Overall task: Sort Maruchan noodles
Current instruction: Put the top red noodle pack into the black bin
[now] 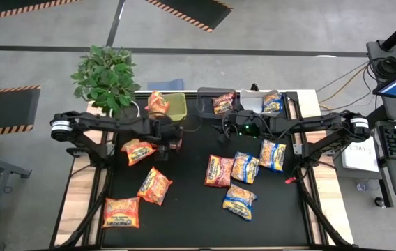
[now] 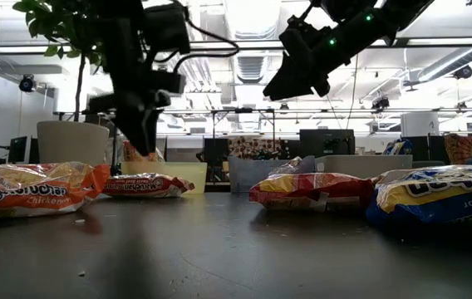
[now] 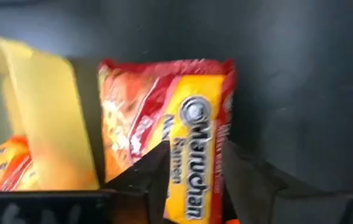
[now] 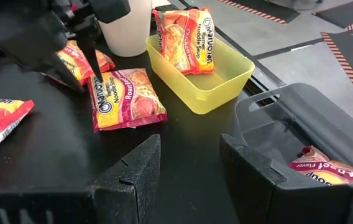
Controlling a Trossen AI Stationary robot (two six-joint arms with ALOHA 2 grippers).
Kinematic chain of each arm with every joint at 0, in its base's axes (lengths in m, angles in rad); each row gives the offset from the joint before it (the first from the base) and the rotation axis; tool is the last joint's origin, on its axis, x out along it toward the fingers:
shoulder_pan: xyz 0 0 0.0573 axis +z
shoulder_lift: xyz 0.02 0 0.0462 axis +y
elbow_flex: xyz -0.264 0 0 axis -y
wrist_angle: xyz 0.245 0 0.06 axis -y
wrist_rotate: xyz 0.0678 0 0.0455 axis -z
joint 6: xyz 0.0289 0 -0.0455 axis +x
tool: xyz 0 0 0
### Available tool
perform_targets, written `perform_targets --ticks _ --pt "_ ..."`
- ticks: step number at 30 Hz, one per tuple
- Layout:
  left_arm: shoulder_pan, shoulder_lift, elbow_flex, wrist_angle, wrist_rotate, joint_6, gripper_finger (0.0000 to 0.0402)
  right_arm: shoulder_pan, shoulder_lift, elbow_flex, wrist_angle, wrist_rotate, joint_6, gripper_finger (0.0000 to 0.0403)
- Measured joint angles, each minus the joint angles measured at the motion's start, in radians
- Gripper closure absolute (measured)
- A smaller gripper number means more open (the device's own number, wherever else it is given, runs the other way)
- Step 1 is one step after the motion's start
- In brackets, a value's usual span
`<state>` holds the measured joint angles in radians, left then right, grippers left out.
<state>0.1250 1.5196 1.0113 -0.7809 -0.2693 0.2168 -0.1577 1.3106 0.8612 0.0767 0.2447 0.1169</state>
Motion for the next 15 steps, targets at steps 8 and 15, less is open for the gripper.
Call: perform_targets --ticks 8,15 --pt "0.0 0.0 -0.069 0.084 -0.133 -0.063 0.0375 0.0 0.0 0.0 0.001 0.0 0.002 0.025" --pt "0.0 0.0 -0.124 0.144 -0.132 -0.065 0.0395 0.0 0.0 0.0 0.001 0.0 0.003 0.025"
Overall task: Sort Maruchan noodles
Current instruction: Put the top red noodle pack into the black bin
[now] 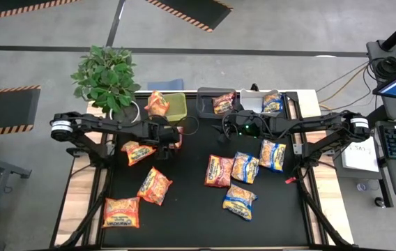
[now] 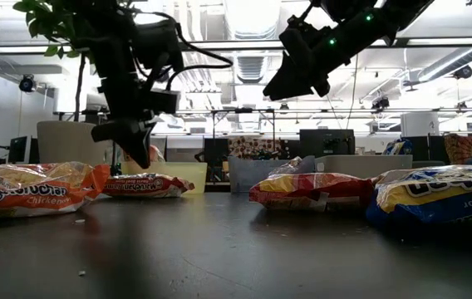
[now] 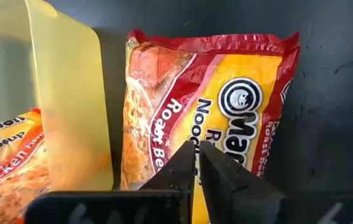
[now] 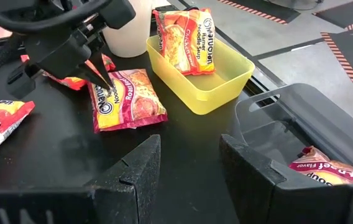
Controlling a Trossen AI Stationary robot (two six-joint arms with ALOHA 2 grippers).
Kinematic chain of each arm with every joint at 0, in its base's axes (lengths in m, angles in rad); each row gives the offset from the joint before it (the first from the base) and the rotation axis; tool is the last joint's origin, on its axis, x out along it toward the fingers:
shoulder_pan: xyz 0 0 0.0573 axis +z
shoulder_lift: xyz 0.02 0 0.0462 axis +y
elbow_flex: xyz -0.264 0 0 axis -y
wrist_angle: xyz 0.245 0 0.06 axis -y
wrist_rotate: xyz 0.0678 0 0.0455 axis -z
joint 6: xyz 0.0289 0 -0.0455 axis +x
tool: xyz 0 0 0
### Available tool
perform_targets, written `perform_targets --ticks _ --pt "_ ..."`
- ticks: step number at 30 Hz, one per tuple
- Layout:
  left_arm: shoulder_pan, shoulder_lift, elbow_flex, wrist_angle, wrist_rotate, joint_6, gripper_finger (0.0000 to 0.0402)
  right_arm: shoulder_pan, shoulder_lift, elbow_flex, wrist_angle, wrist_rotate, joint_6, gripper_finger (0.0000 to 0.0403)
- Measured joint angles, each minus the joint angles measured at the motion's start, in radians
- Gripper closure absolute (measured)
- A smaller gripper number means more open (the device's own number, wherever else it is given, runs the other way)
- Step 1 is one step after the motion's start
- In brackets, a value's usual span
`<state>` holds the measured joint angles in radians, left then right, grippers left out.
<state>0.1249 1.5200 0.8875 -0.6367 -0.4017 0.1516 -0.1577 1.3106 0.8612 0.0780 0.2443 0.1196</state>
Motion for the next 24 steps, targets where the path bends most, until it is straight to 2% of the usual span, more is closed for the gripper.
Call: perform_targets --ticks 7,11,15,17,20,24 --pt "0.0 0.0 -0.06 0.111 0.01 0.0 0.04 0.0 0.0 0.0 0.0 0.0 0.0 0.025" --pt "0.0 0.0 -0.081 0.237 0.113 0.0 0.0401 0.0 0.0 0.0 0.0 0.0 0.004 0.025" --pt "0.0 0.0 -0.088 0.474 0.237 0.0 0.0401 0.0 0.0 0.0 0.0 0.0 0.014 0.025" --pt "0.0 0.0 -0.08 0.542 0.305 0.01 0.0401 0.0 0.0 0.0 0.0 -0.001 0.024 0.025" --pt "0.0 0.0 -0.033 0.476 0.34 0.047 0.0401 0.0 0.0 0.0 -0.012 -0.02 0.091 0.025" --pt "0.0 0.0 0.021 0.218 0.29 0.07 0.0401 0.001 0.0 0.0 -0.078 -0.047 0.246 0.025"
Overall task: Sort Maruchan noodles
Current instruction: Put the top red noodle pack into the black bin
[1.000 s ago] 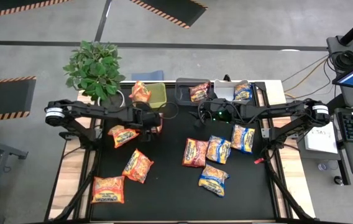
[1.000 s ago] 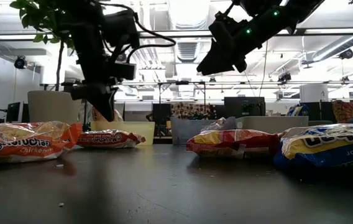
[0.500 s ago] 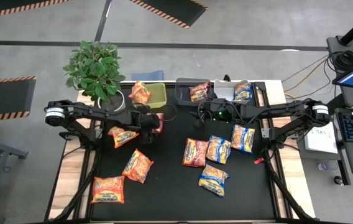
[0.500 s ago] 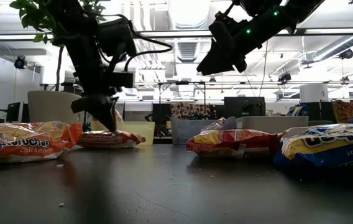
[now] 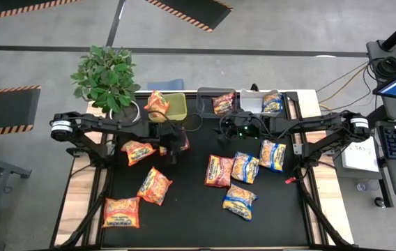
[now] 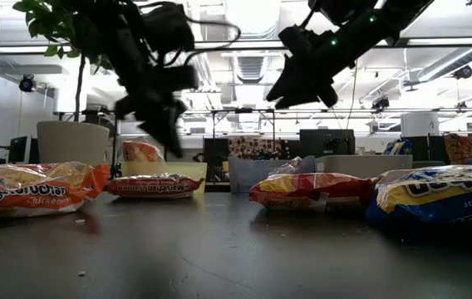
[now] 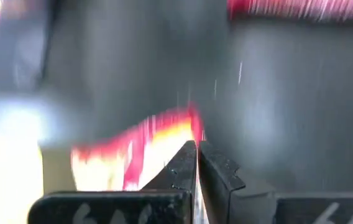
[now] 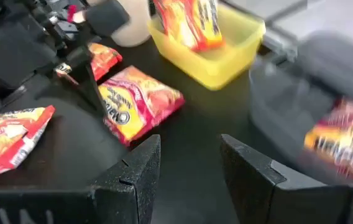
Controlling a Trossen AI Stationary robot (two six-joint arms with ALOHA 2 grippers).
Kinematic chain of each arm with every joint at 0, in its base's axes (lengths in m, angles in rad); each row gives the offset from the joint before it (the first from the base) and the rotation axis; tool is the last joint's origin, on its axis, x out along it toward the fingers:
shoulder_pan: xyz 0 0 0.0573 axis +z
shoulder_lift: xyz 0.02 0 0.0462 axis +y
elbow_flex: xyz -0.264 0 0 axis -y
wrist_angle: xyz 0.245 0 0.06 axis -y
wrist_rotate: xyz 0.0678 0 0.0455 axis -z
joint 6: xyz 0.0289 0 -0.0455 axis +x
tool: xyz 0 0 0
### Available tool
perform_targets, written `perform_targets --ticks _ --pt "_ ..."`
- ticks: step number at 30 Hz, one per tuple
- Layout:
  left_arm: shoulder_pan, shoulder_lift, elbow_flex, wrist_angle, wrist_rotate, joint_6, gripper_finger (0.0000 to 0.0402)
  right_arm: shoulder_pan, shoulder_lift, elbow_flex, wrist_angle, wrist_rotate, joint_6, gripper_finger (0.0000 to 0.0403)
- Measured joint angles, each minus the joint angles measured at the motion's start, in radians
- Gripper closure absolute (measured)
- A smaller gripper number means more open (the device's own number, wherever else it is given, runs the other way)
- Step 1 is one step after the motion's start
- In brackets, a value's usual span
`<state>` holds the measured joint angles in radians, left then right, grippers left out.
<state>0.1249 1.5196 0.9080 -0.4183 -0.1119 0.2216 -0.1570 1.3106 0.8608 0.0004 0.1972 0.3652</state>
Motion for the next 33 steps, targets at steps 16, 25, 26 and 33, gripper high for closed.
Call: perform_targets --ticks 16,25,26,33 --pt "0.002 -0.006 -0.065 -0.328 -0.041 -0.022 0.0402 0.006 0.099 -0.014 0.041 -0.048 0.275 0.0212" --pt "0.004 -0.027 -0.067 -0.342 -0.11 -0.021 0.0402 0.004 0.226 -0.015 0.245 -0.074 0.327 0.0158" --pt "0.004 -0.034 -0.067 -0.351 -0.112 -0.021 0.0401 0.004 0.23 -0.015 0.251 -0.075 0.331 0.0152" --pt "0.028 -0.068 -0.082 -0.297 -0.174 -0.028 0.0401 0.003 0.227 -0.015 0.246 -0.074 0.332 0.0126"
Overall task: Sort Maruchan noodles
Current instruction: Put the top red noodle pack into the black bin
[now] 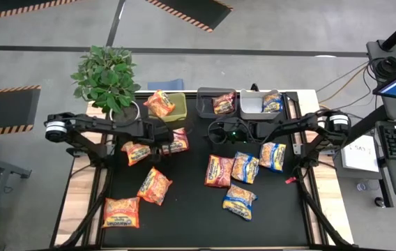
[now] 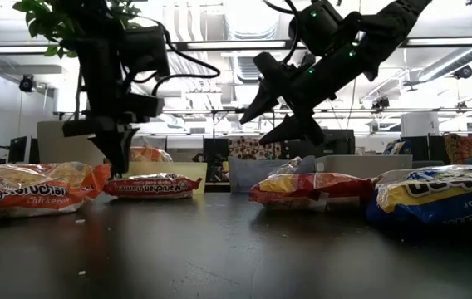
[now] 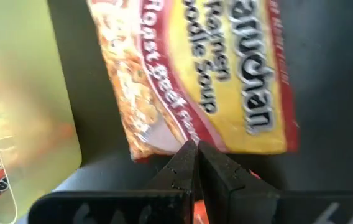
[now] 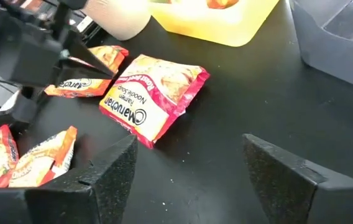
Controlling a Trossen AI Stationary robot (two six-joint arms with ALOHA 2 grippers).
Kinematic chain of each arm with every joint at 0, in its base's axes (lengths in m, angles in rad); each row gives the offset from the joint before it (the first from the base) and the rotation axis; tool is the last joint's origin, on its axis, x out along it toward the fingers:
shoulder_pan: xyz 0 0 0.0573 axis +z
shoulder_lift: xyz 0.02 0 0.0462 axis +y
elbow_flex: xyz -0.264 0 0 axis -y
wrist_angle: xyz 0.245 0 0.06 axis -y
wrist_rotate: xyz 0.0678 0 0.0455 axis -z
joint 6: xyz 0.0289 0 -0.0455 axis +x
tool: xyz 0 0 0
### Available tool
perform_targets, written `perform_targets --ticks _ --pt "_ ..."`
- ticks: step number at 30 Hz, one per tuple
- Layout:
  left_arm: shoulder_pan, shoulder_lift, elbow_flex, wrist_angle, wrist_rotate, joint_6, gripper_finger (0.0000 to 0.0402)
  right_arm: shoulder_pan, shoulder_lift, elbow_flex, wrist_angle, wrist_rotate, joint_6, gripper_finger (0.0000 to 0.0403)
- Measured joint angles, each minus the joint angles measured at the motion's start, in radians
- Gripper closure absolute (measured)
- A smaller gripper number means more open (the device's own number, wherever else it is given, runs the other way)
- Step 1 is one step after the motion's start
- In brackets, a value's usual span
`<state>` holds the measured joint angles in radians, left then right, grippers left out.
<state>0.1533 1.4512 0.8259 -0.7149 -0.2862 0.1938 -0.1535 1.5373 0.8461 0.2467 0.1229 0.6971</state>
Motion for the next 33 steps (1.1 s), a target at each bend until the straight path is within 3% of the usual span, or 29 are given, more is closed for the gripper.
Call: perform_targets --ticks 8,17,24,33 --pt "0.021 0.007 -0.11 0.118 0.006 -0.023 0.0401 0.0 0.025 0.0 0.029 0.0 0.003 0.0122" --pt "0.02 0.013 -0.15 0.289 0.009 -0.054 0.0401 0.0 0.165 0.031 0.161 -0.017 0.029 0.0118" --pt "0.018 0.072 -0.149 0.486 0.179 -0.047 0.0401 0.0 0.243 0.1 0.155 -0.093 0.032 0.0117" --pt "0.017 0.076 -0.149 0.496 0.164 -0.04 0.0401 -0.014 0.237 0.131 0.064 -0.131 0.007 0.0115"
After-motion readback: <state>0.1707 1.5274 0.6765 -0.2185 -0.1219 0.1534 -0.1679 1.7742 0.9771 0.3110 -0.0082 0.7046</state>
